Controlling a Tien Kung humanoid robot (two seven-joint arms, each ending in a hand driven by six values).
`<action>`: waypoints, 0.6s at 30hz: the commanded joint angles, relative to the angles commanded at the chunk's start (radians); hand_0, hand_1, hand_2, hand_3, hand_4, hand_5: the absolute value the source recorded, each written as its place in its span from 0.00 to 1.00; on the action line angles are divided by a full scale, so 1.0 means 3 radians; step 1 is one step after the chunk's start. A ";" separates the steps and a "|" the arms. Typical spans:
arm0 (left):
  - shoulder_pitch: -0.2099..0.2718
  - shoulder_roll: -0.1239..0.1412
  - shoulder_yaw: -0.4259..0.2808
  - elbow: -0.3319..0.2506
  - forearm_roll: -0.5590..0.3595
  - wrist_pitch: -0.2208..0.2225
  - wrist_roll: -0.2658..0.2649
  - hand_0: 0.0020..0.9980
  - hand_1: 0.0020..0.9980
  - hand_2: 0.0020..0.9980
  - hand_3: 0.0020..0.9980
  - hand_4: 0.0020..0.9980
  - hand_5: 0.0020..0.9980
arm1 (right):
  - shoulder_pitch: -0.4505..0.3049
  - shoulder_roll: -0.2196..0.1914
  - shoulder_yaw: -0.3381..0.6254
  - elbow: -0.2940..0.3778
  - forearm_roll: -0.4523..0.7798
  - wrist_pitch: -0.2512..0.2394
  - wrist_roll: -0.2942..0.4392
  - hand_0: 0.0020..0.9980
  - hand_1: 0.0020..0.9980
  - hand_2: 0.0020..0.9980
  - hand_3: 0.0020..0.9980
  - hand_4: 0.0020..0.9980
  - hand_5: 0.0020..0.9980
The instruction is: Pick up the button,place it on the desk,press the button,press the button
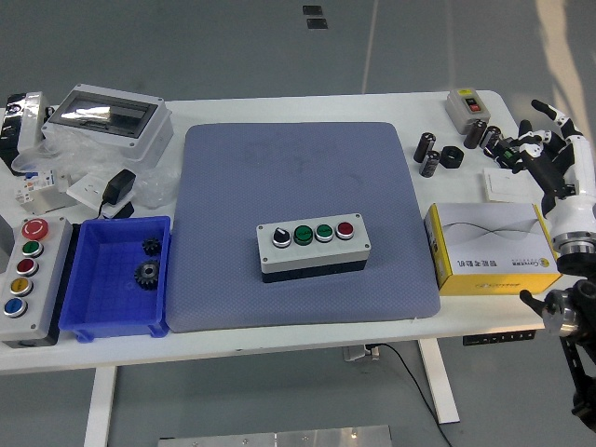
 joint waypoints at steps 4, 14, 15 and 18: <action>0.0013 0.0000 -0.0001 0.0000 -0.0002 0.0003 0.0004 0.63 0.51 0.53 0.59 0.60 0.21 | -0.0035 0.0014 0.0020 -0.0046 0.0349 0.0149 0.0028 0.77 0.79 0.80 0.81 0.78 0.55; 0.0002 -0.0003 -0.0011 0.0000 0.0005 0.0003 0.0004 0.63 0.51 0.53 0.59 0.60 0.21 | -0.0045 0.0015 0.0019 -0.0054 0.0755 0.0343 -0.0009 0.78 0.77 0.78 0.79 0.79 0.61; -0.0001 -0.0002 -0.0012 0.0000 0.0006 0.0003 0.0005 0.63 0.51 0.53 0.59 0.60 0.22 | -0.0044 0.0015 0.0019 -0.0054 0.0760 0.0351 -0.0013 0.77 0.76 0.77 0.78 0.81 0.65; -0.0010 0.0005 -0.0008 0.0000 -0.0002 0.0005 0.0002 0.63 0.51 0.53 0.59 0.60 0.22 | -0.0036 0.0015 0.0012 -0.0068 0.0791 0.0385 -0.0030 0.77 0.76 0.77 0.78 0.81 0.65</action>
